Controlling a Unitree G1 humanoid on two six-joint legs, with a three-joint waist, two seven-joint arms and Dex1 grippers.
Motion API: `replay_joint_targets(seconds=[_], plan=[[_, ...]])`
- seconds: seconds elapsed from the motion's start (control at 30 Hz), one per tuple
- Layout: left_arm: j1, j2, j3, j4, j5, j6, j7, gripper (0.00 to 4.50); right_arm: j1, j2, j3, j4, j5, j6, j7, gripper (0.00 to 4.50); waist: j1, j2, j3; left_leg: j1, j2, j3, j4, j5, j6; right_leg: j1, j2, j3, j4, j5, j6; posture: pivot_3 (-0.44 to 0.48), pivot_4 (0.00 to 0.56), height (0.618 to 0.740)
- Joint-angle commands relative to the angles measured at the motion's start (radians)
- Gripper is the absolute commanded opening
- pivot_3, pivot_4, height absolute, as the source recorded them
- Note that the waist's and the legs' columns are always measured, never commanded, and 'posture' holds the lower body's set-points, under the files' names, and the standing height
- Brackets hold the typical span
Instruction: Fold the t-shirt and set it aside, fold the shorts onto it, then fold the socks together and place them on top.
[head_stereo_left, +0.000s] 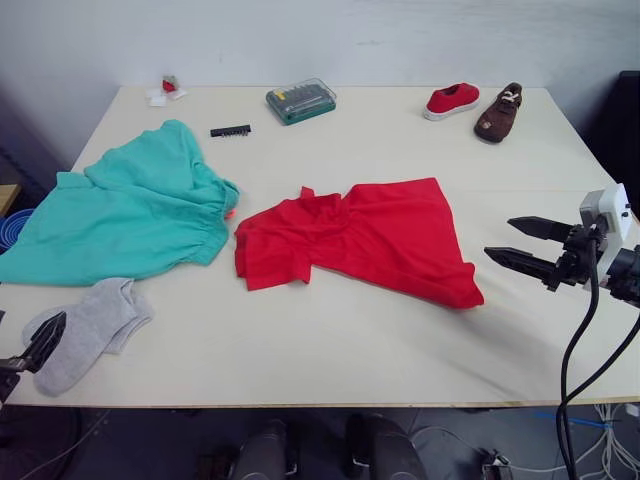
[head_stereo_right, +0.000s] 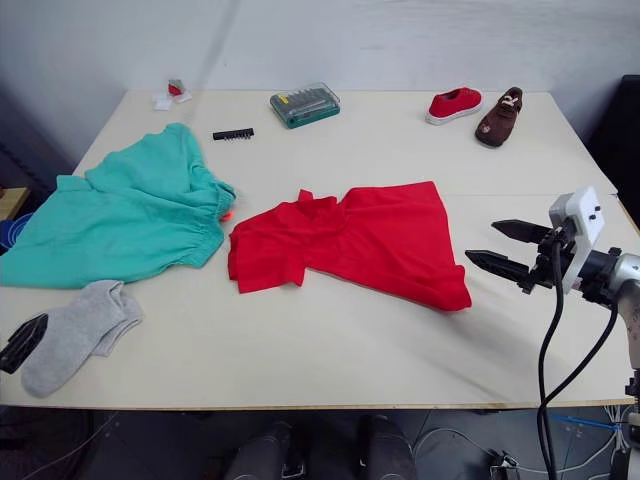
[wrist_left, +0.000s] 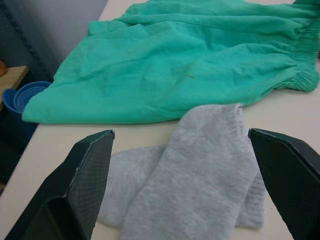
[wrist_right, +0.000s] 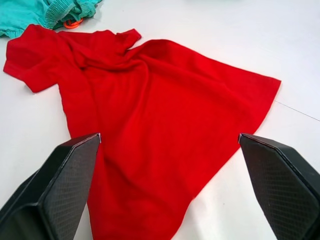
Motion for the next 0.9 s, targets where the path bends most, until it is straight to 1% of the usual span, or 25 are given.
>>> replay_joint_targets(seconds=[0.03, 0.13, 0.27, 0.33, 0.4, 0.53, 0.63, 0.67, 0.73, 0.9], plan=[[-0.027, 0.08, -0.076, -0.088, -0.012, 0.015, -0.05, 4.5, 0.037, -0.026, -0.041, -0.111, -0.007, -0.022, -0.015, 4.48, 0.004, 0.0, 0.0, 0.0, 0.0, 0.0, 0.0, 0.0, 0.0, 0.0, 0.0, 0.0, 0.0, 0.0, 0.0, 0.0, 0.15, 0.74], [-0.083, 0.186, -0.208, -0.122, 0.009, 0.023, -0.127, 4.5, 0.103, -0.036, -0.036, -0.226, -0.034, -0.04, -0.022, 4.48, 0.006, 0.0, 0.0, 0.0, 0.0, 0.0, 0.0, 0.0, -0.001, 0.0, 0.0, 0.0, 0.001, 0.0, 0.0, 0.0, 0.15, 0.74], [-0.202, 0.317, -0.397, -0.088, 0.082, -0.005, -0.218, 4.5, 0.18, -0.034, -0.033, -0.335, -0.069, -0.072, -0.039, 4.48, 0.001, 0.001, 0.0, 0.0, -0.001, 0.001, -0.001, 0.0, -0.003, 0.0, 0.0, 0.0, 0.001, 0.0, 0.0, 0.0, 0.15, 0.74], [-0.265, 0.362, -0.483, -0.051, 0.127, -0.037, -0.264, 4.5, 0.218, -0.04, -0.024, -0.368, -0.108, -0.107, -0.042, 4.48, -0.002, 0.001, 0.0, 0.001, -0.001, 0.002, -0.001, 0.001, -0.002, 0.0, 0.0, 0.001, 0.002, 0.0, 0.0, 0.0, 0.15, 0.74], [-0.346, 0.387, -0.578, -0.014, 0.165, -0.065, -0.307, 4.5, 0.267, -0.046, -0.012, -0.391, -0.161, -0.158, -0.038, 4.48, 0.0, 0.001, 0.0, 0.001, 0.0, 0.003, -0.001, 0.003, 0.001, -0.001, 0.001, 0.001, 0.002, 0.0, 0.0, 0.0, 0.15, 0.74], [-0.558, 0.368, -0.779, 0.091, 0.255, -0.109, -0.355, 4.5, 0.311, -0.024, -0.01, -0.409, -0.187, -0.18, -0.065, 4.48, 0.003, 0.001, 0.0, 0.001, 0.0, 0.004, -0.001, 0.004, 0.001, -0.001, 0.002, 0.001, 0.003, 0.0, 0.0, 0.0, 0.15, 0.74], [-0.678, 0.338, -0.877, 0.21, 0.351, -0.141, -0.341, 4.5, 0.328, -0.011, 0.004, -0.412, -0.213, -0.207, -0.086, 4.48, 0.004, 0.001, 0.0, 0.001, 0.0, 0.004, 0.0, 0.004, 0.001, -0.001, 0.002, 0.002, 0.003, 0.0, 0.001, 0.0, 0.15, 0.74], [-0.701, 0.328, -0.889, 0.239, 0.366, -0.14, -0.334, 4.5, 0.329, -0.008, 0.006, -0.414, -0.212, -0.209, -0.089, 4.48, 0.003, 0.001, 0.0, 0.001, 0.0, 0.004, 0.0, 0.005, 0.001, -0.001, 0.002, 0.002, 0.004, 0.0, 0.001, 0.0, 0.15, 0.74], [-0.738, 0.301, -0.893, 0.283, 0.348, -0.119, -0.352, 4.5, 0.319, 0.005, 0.009, -0.427, -0.199, -0.201, -0.102, 4.48, 0.0, 0.001, 0.0, 0.001, 0.0, 0.005, -0.001, 0.005, 0.001, -0.001, 0.003, 0.002, 0.004, 0.0, 0.001, 0.0, 0.15, 0.74], [-0.753, 0.239, -0.847, 0.3, 0.228, -0.003, -0.4, 4.5, 0.301, 0.023, 0.008, -0.441, -0.174, -0.188, -0.123, 4.48, 0.001, 0.001, 0.0, 0.001, 0.001, 0.006, 0.001, 0.006, 0.002, -0.001, 0.004, 0.003, 0.005, 0.0, 0.001, 0.0, 0.15, 0.74]])
